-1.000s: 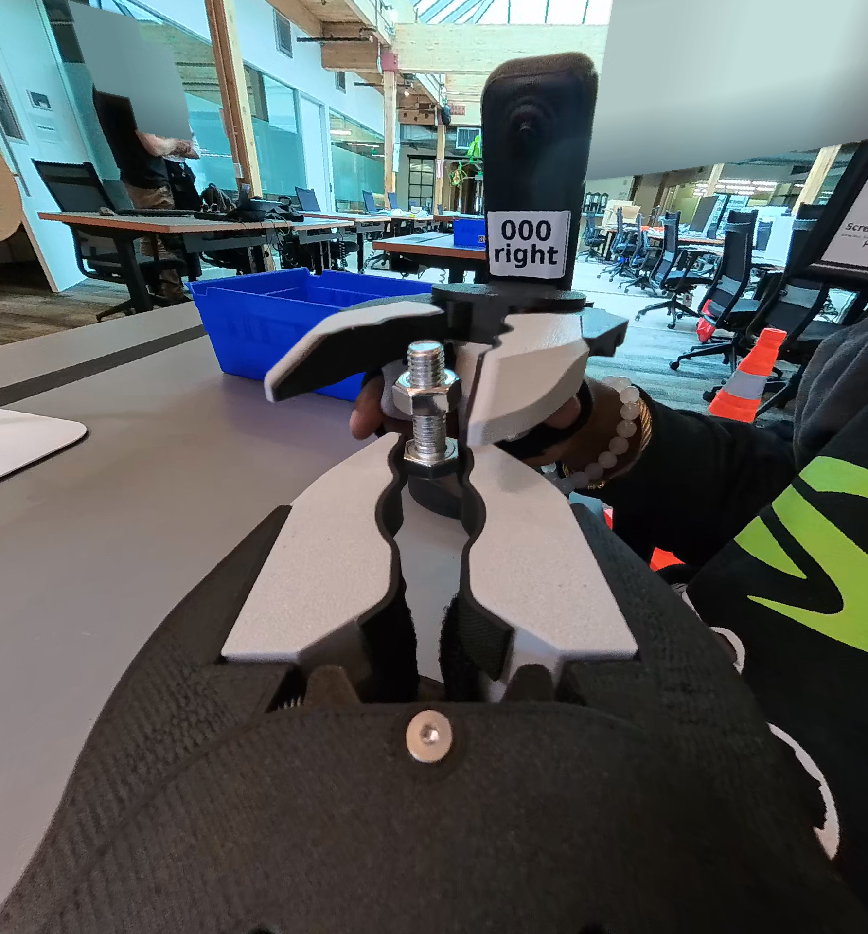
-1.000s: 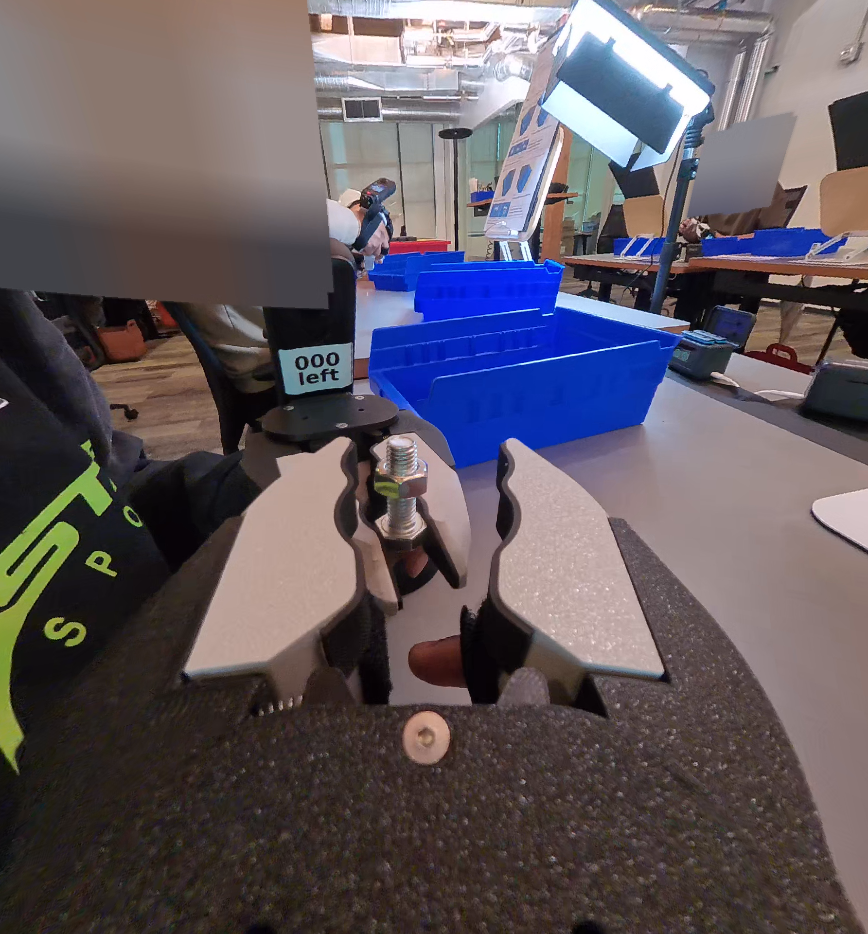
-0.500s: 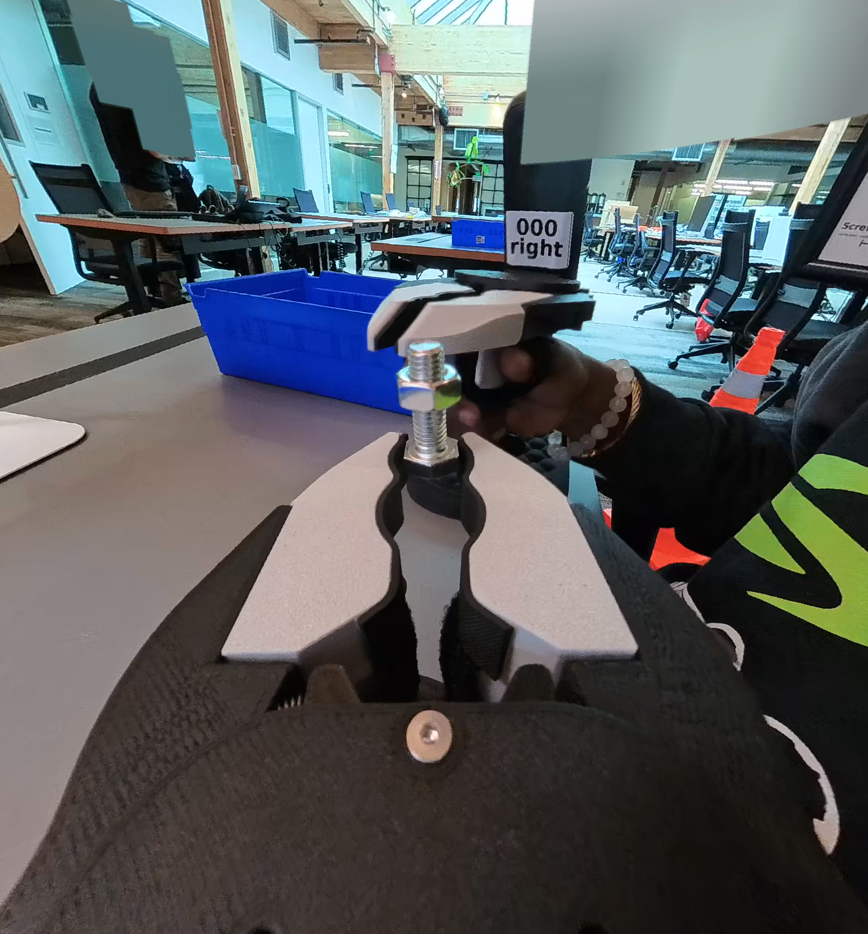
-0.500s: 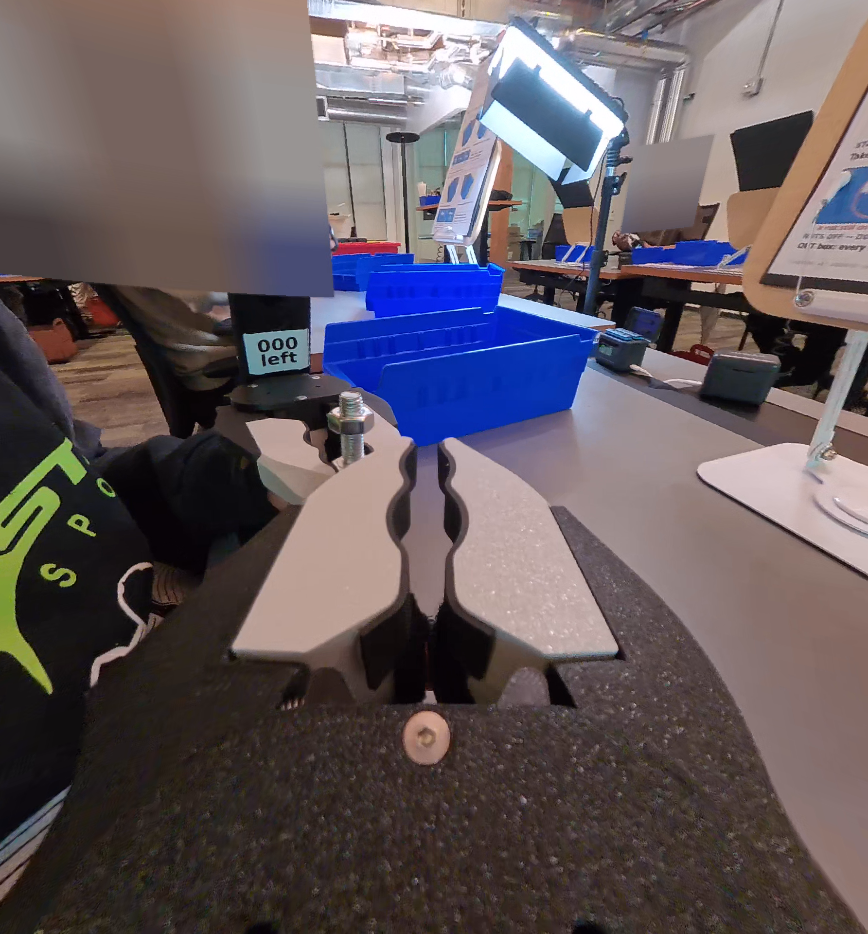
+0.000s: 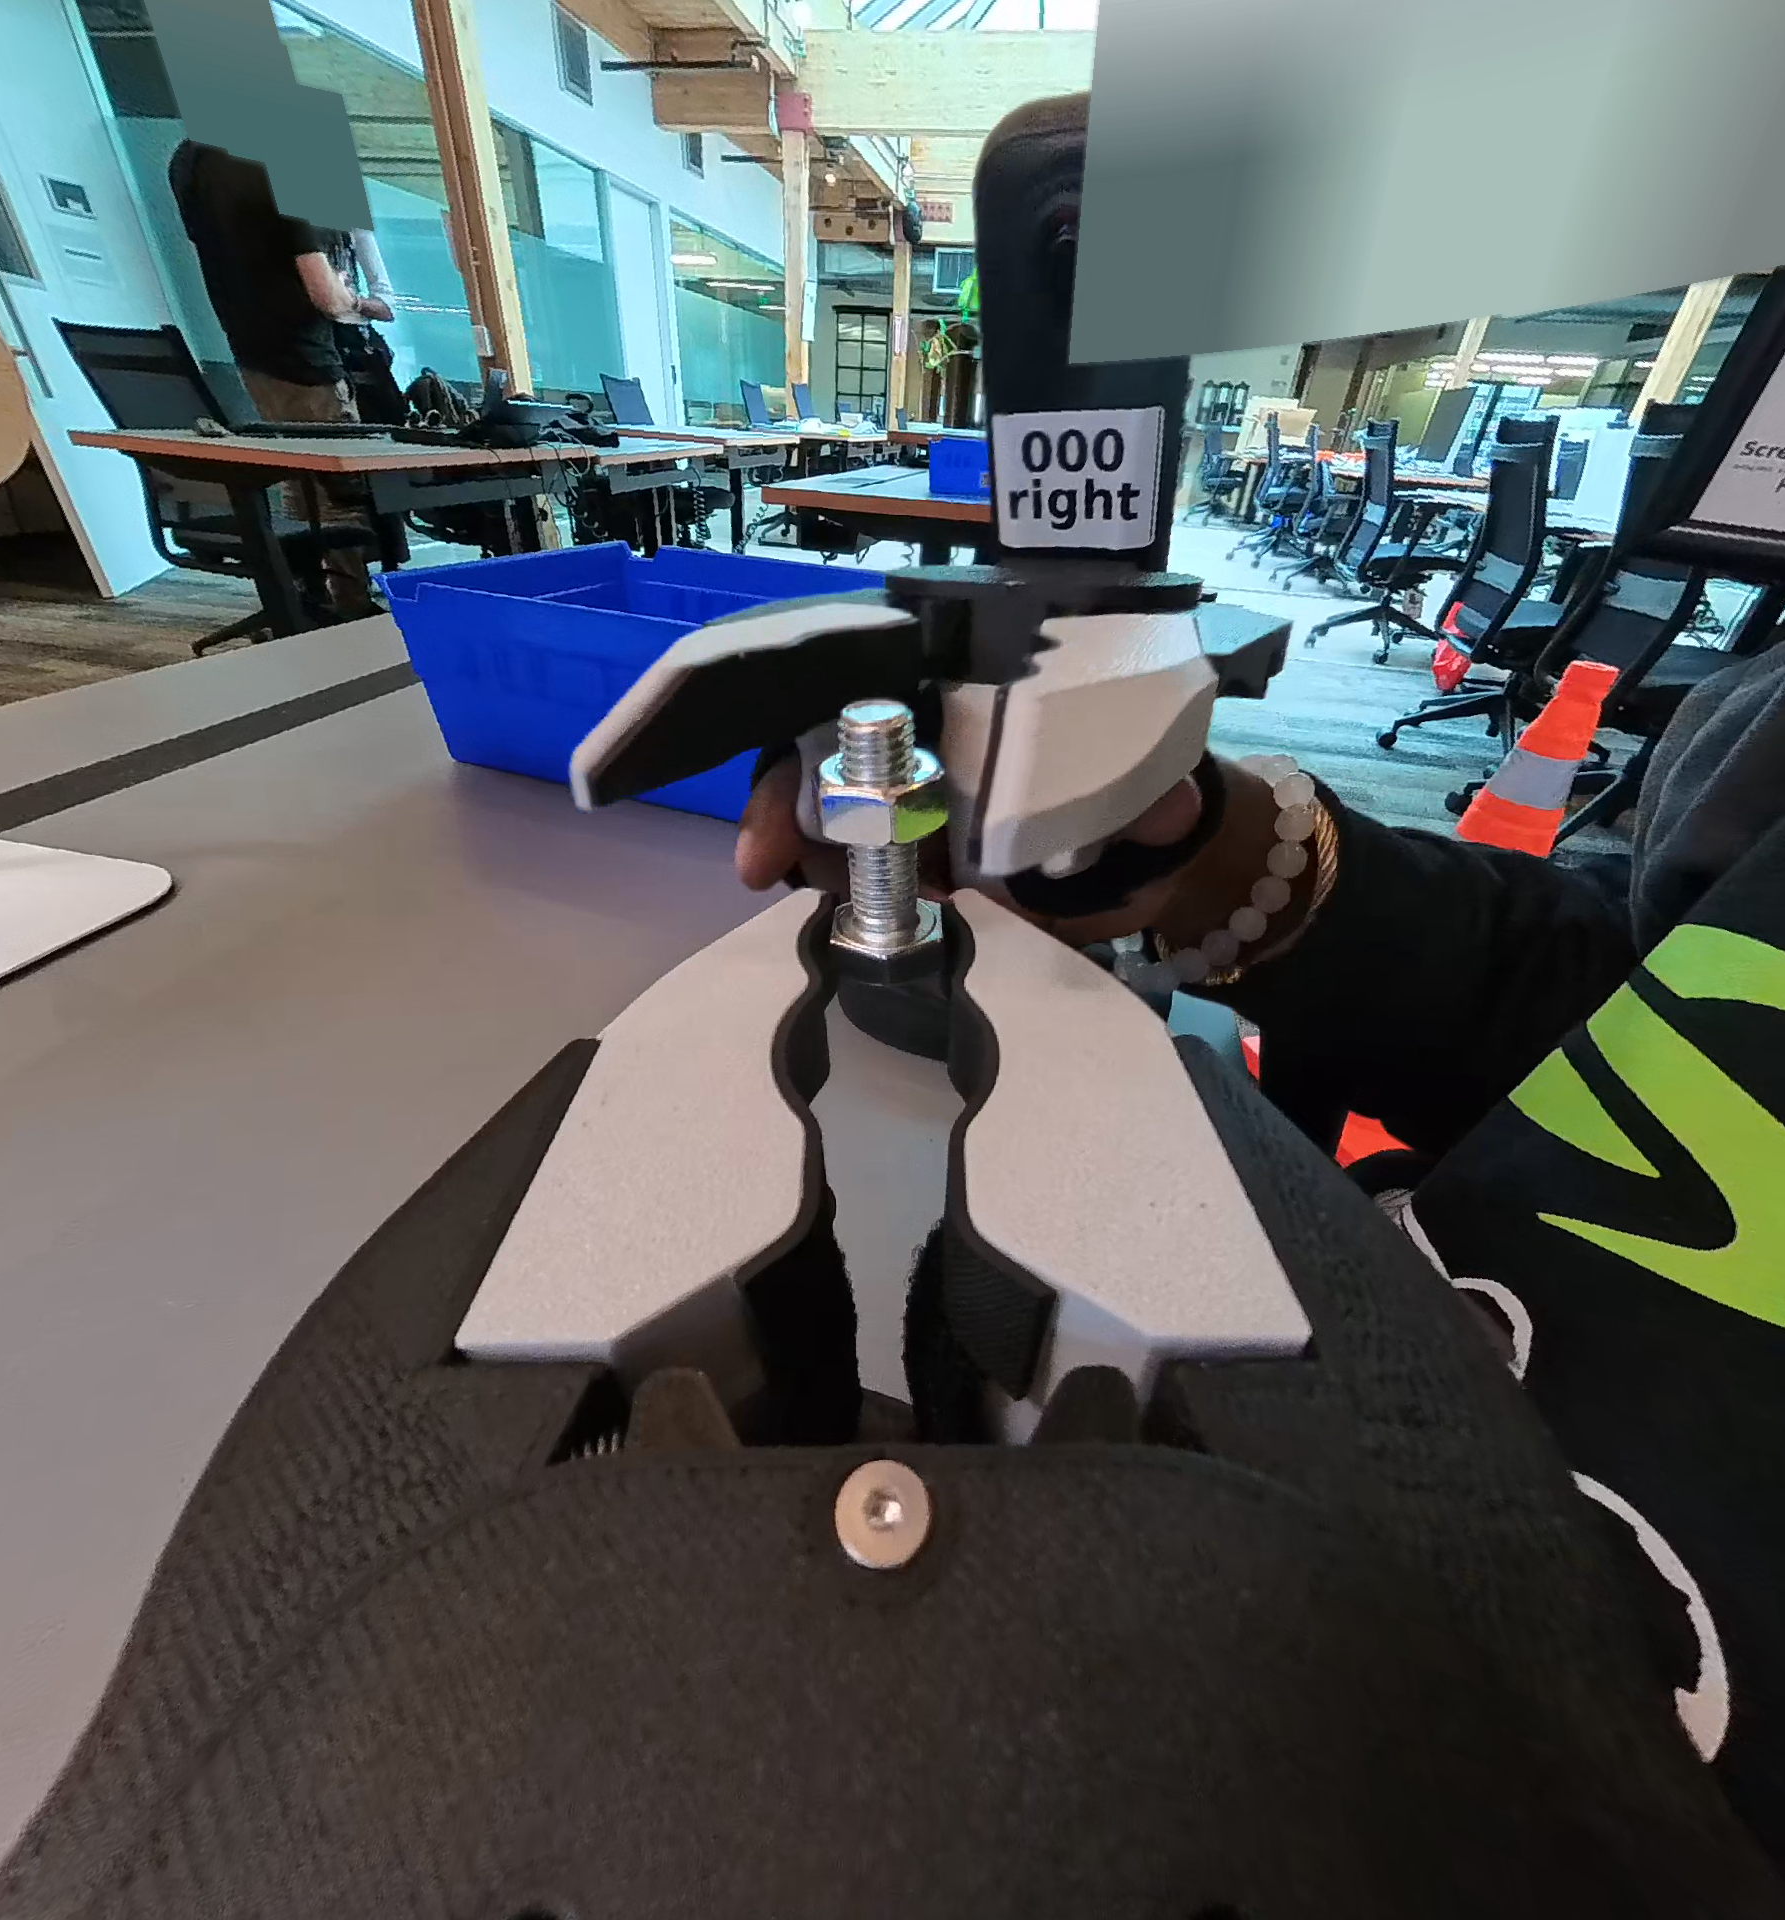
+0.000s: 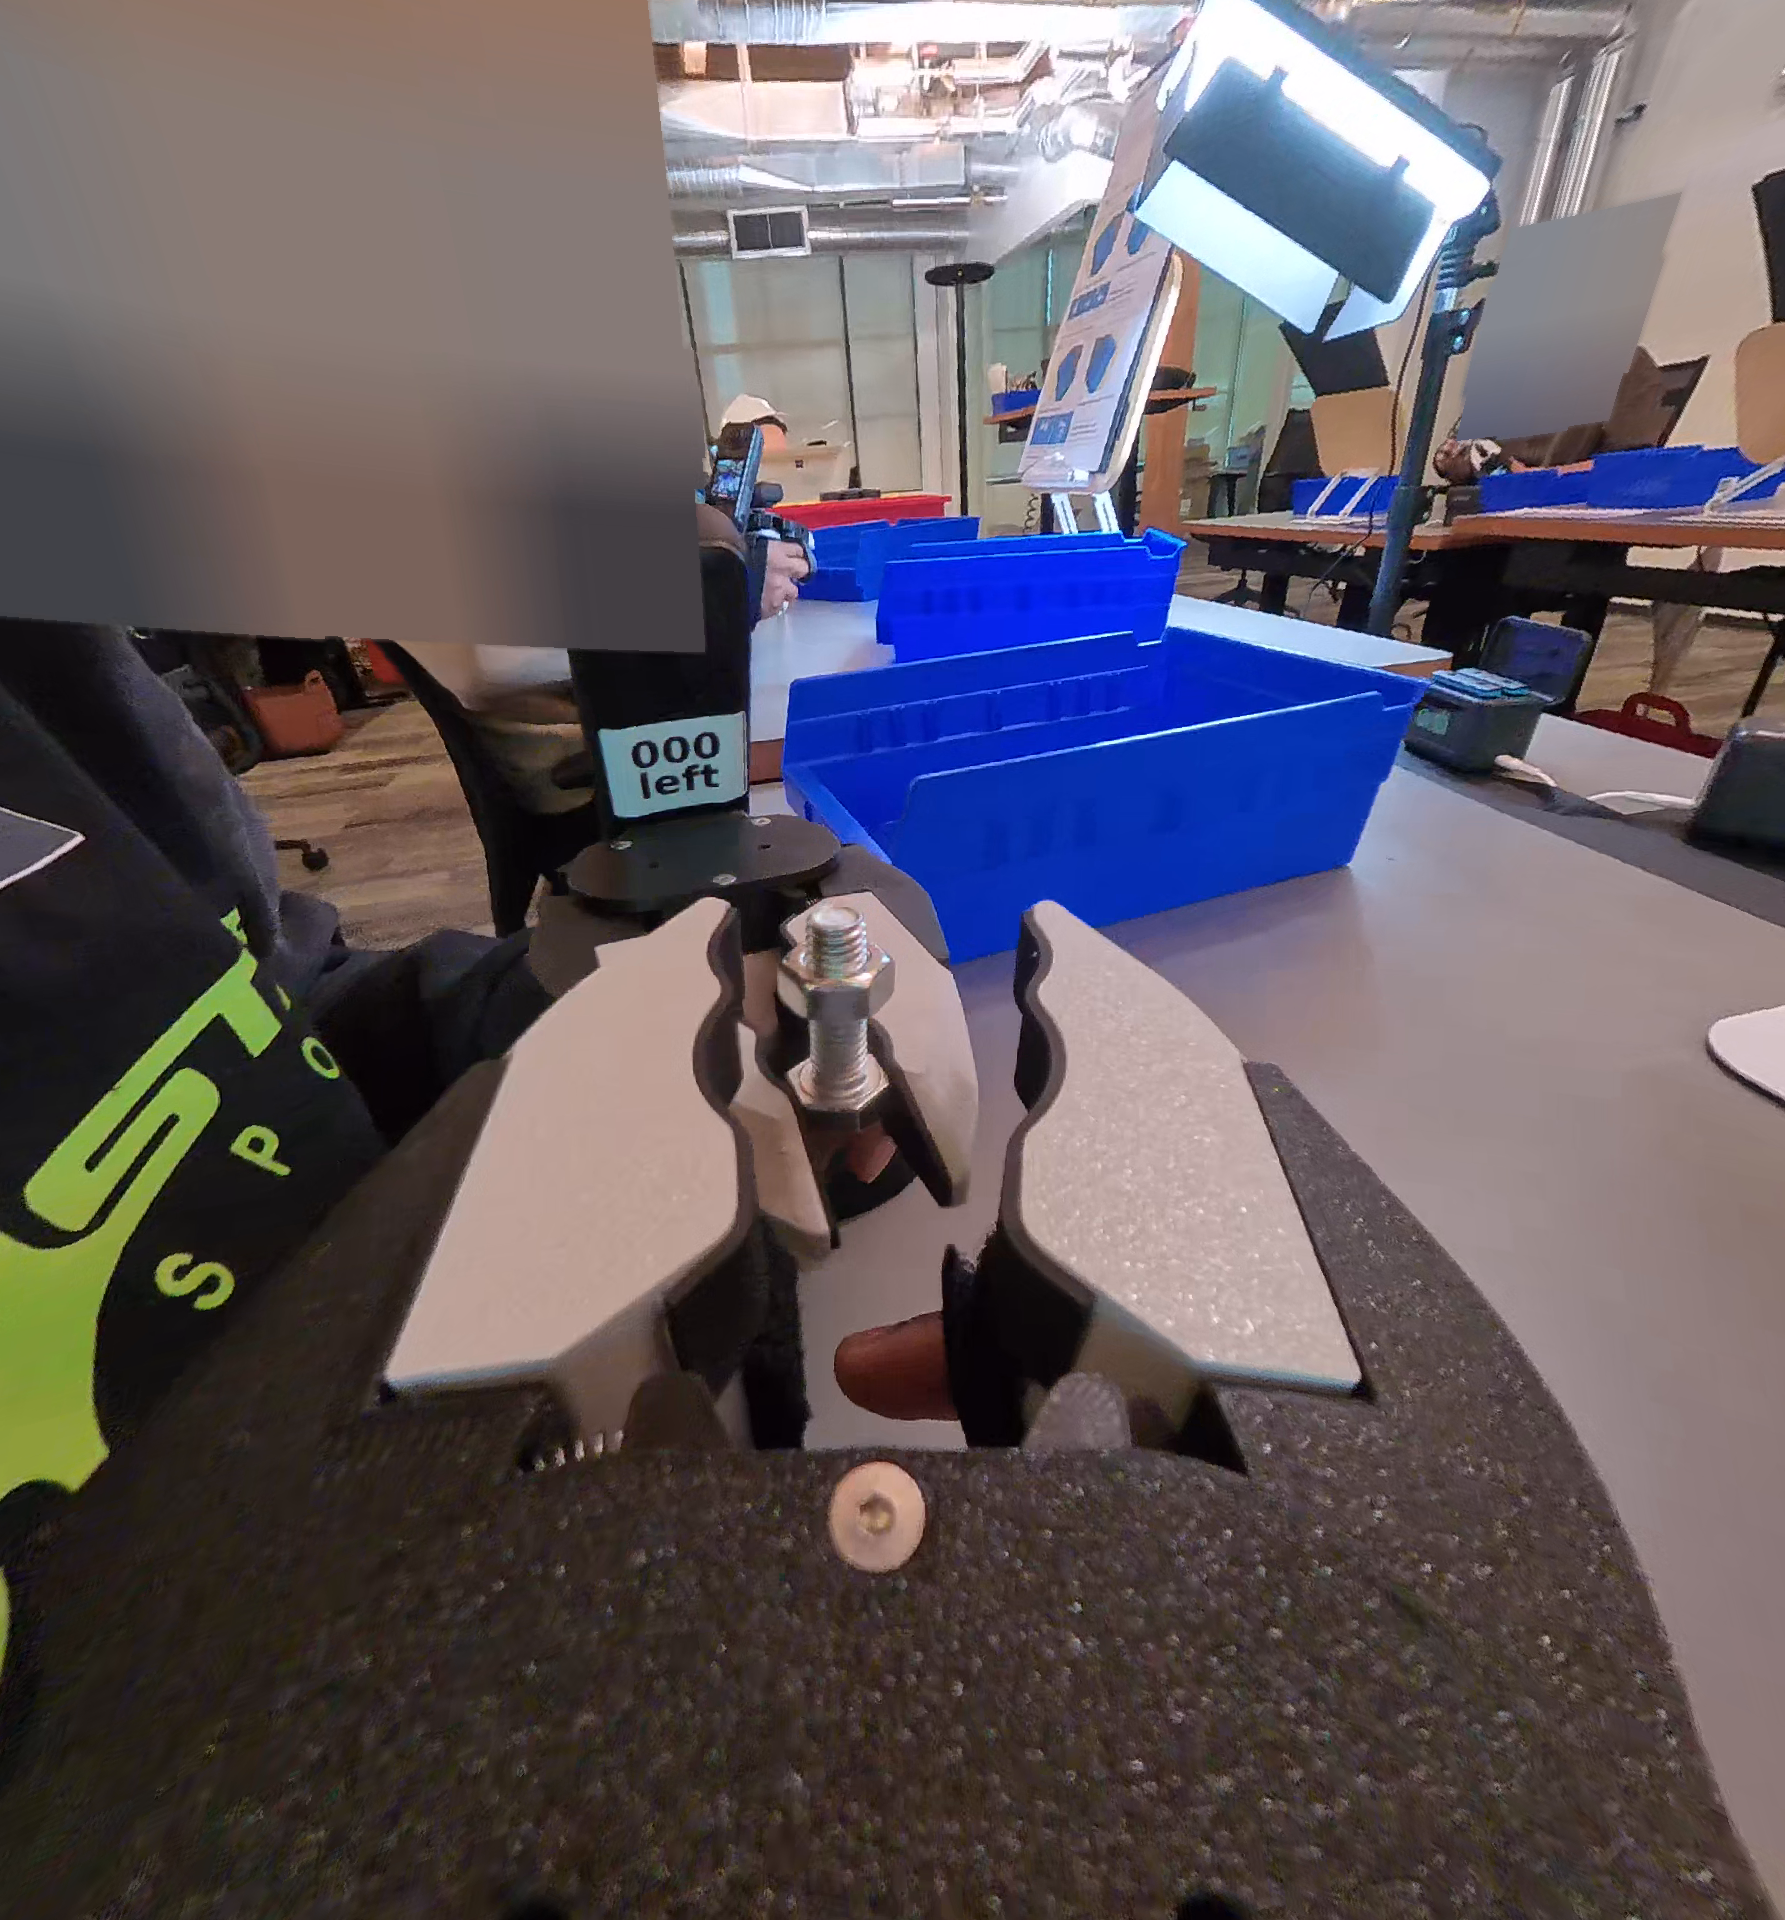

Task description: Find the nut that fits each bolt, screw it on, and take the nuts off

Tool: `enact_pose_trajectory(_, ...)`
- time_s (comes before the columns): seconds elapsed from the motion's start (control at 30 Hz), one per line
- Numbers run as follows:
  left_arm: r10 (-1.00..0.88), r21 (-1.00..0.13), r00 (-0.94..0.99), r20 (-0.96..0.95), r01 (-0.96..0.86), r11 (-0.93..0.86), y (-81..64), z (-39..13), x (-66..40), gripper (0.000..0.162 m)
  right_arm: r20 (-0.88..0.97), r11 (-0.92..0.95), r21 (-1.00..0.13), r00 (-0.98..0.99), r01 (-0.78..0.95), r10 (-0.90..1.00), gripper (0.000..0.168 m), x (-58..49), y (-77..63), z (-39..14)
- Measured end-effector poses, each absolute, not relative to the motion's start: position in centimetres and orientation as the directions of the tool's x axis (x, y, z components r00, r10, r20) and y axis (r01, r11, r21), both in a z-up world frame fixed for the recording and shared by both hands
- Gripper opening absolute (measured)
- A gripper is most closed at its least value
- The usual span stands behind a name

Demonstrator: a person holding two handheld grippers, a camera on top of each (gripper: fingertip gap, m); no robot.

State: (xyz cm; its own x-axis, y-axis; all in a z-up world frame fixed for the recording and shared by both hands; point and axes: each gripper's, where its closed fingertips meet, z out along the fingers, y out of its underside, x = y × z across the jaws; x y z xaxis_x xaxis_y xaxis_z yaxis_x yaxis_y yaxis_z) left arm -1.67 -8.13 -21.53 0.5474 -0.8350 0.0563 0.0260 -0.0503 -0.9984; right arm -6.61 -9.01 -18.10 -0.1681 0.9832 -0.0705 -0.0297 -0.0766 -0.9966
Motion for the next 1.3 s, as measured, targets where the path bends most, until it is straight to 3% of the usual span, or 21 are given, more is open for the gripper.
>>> enact_pose_trajectory(0.4, -0.836, -0.998, 0.545, 0.061, 0.029, -0.054, -8.1, -21.5, -1.7, 0.018, -0.028, -0.032, -0.999, -0.149, -0.022, 0.988, 0.039, -4.9, -8.4, -18.2)
enact_pose_trajectory(0.53, -0.838, -0.998, 0.543, 0.062, 0.034, -0.052, -8.2, -21.5, -1.7, 0.018, -0.009, -0.012, -0.999, -0.088, -0.036, 0.996, 0.01, -3.2, -7.1, -18.0)
enact_pose_trajectory(0.6, -0.838, -0.998, 0.543, 0.058, 0.027, -0.051, -8.2, -21.5, -1.7, 0.018, -0.013, -0.016, -0.999, -0.068, -0.041, 0.998, 0.007, -2.6, -6.6, -17.9)
enact_pose_trajectory(0.7, -0.838, -0.998, 0.543, 0.059, 0.027, -0.053, -8.2, -21.6, -1.7, 0.018, -0.014, -0.018, -0.999, -0.072, -0.05, 0.997, 0.01, -2.5, -6.8, -17.7)
enact_pose_trajectory(0.9, -0.837, -0.998, 0.545, 0.057, 0.022, -0.053, -8.2, -21.6, -1.6, 0.018, -0.033, -0.039, -0.999, -0.157, -0.037, 0.987, 0.04, -4.1, -8.6, -17.9)
enact_pose_trajectory(1.03, -0.836, -0.998, 0.545, 0.055, 0.021, -0.052, -8.2, -21.6, -1.6, 0.018, -0.048, -0.052, -0.998, -0.17, -0.019, 0.984, 0.051, -5.9, -9.1, -18.2)
enact_pose_trajectory(1.3, -0.839, -0.999, 0.541, 0.05, 0.018, -0.049, -8.3, -21.6, -1.6, 0.018, -0.055, -0.057, -0.998, -0.164, -0.012, 0.985, 0.043, -6.8, -9.0, -18.4)
